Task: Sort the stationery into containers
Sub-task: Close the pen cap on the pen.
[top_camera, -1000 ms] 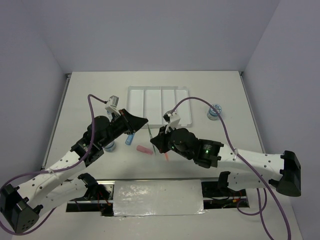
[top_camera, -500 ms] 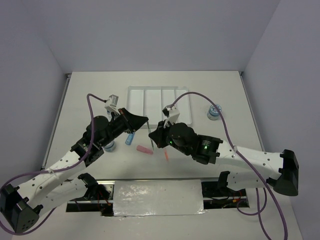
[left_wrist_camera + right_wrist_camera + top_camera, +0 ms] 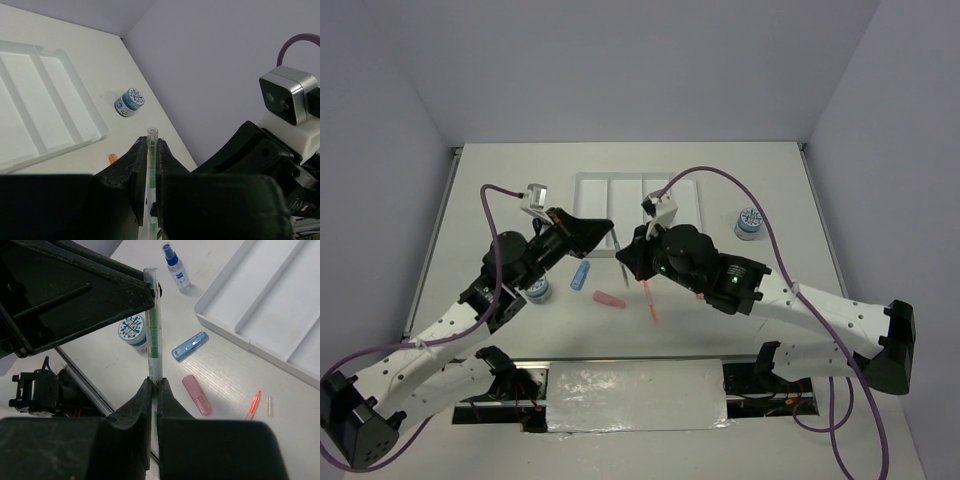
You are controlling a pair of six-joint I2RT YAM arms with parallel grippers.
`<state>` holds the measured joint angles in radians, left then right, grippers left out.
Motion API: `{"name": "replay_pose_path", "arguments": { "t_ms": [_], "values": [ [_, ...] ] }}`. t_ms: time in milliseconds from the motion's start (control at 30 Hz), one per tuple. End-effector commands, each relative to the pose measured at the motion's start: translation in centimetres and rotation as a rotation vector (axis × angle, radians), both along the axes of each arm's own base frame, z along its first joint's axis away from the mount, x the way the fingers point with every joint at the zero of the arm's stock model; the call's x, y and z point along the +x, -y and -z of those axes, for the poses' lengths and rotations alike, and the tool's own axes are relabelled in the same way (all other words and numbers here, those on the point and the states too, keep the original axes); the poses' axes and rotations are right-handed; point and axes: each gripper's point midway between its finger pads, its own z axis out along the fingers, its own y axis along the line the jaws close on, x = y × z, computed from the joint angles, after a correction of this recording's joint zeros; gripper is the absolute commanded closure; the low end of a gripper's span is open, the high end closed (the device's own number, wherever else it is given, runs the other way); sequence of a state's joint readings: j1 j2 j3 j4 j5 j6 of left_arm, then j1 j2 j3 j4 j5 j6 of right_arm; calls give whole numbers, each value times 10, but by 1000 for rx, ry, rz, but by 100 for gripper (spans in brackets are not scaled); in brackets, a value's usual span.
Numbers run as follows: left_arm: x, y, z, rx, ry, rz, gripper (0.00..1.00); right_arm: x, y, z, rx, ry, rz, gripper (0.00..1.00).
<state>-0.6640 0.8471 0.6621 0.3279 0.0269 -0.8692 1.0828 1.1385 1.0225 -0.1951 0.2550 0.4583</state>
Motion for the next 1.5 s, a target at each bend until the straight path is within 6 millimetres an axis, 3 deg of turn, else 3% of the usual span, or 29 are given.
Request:
{"name": "replay_pose_path", "arguments": {
  "t_ms": [0, 233, 333, 400, 467, 500, 533, 633, 733, 867, 967, 1000, 1033, 1067, 1267, 1433, 1467],
  "values": [
    [-23, 15, 24, 68, -40, 133, 100, 30, -2, -106, 224, 208, 78, 100],
    [-28, 18, 29, 78, -50, 161, 100, 37, 0, -135, 266, 261, 83, 100],
    [-29, 19, 34, 91, -58, 167, 100, 37, 2, -140, 276, 273, 72, 100],
    [-27, 17, 34, 108, -64, 151, 100, 28, -6, -132, 252, 274, -3, 100],
    [-27, 13, 25, 120, -47, 135, 81, 21, -11, -124, 248, 273, -48, 100],
    [-27, 13, 20, 120, -37, 136, 70, 16, -14, -108, 233, 260, -82, 100],
    [-28, 11, 8, 116, -6, 132, 56, 15, -14, -107, 246, 268, -87, 100],
    [-28, 6, -16, 115, 48, 113, 48, 14, -14, -89, 216, 241, -95, 100],
    [-32, 4, -40, 110, 112, 119, 47, 11, -16, -81, 208, 227, -110, 100],
    [-34, 2, -52, 108, 150, 115, 50, 6, -16, -78, 220, 222, -125, 100],
    [-35, 3, -55, 106, 165, 127, 62, 2, -16, -82, 237, 229, -141, 100],
    [-35, 4, -54, 107, 164, 130, 71, 1, -16, -84, 246, 235, -147, 100],
    [-35, 5, -53, 113, 159, 132, 71, 0, -15, -85, 250, 235, -148, 100],
    [-35, 6, -52, 114, 159, 139, 83, -1, -16, -84, 251, 232, -149, 100],
    [-33, 6, -45, 123, 148, 134, 84, -8, -16, -89, 259, 247, -185, 100],
    [-37, 6, -52, 123, 184, 148, 97, -22, -21, -84, 262, 274, -280, 100],
    [-38, 6, -53, 120, 197, 152, 98, -26, -22, -84, 265, 282, -302, 96]
  ]
}}
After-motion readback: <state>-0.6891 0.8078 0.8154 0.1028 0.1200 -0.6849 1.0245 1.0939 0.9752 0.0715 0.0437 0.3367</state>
